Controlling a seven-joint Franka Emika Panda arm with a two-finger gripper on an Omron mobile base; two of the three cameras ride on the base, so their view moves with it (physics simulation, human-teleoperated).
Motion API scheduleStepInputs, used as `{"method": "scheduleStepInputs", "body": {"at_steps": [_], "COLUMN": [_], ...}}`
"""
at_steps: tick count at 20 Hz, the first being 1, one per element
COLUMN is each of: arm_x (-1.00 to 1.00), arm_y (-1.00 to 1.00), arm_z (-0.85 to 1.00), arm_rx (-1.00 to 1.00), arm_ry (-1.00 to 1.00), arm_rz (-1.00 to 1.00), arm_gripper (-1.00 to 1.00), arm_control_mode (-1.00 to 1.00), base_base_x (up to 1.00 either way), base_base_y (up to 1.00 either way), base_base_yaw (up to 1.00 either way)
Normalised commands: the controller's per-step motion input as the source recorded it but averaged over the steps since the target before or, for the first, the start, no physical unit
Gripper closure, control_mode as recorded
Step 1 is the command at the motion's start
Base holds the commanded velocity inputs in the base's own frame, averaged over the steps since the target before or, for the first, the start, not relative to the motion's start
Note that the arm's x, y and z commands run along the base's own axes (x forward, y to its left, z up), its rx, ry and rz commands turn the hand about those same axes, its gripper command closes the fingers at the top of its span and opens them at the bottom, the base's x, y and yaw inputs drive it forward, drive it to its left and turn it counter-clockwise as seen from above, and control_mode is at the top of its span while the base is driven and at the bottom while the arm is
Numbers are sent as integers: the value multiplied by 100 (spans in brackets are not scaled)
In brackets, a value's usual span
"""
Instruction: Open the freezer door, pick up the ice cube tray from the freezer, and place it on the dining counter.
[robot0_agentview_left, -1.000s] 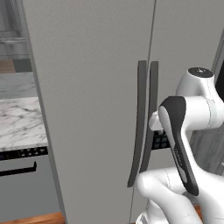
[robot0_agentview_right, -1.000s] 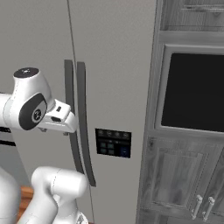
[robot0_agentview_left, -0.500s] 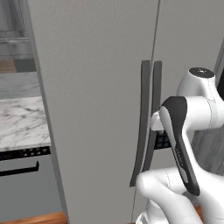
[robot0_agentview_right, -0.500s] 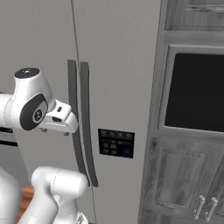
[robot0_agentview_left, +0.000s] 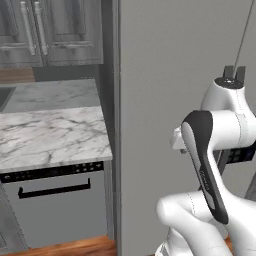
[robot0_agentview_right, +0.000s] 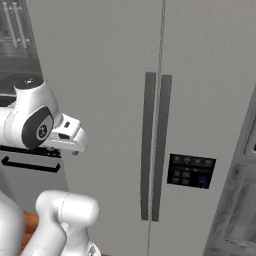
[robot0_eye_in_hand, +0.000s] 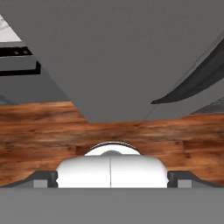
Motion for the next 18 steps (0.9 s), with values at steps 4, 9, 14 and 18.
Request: {"method": "scheduleStepInputs", "body": {"at_steps": [4,9,14,18], "arm_x": [0,0,0,0], "arm_y": [0,0,0,0], "arm_z": [0,0,0,0], "arm_rx": [0,0,0,0], "arm_ry": [0,0,0,0], "arm_rz": [0,0,0,0], "arm_gripper": [-100,-100,-100,-100], "arm_control_mode": [100,100,100,100], "base_base_x": [12,36,33,18], "base_base_y": [24,8,-4,-15], "base_base_yaw": [0,-1,-1,0]}}
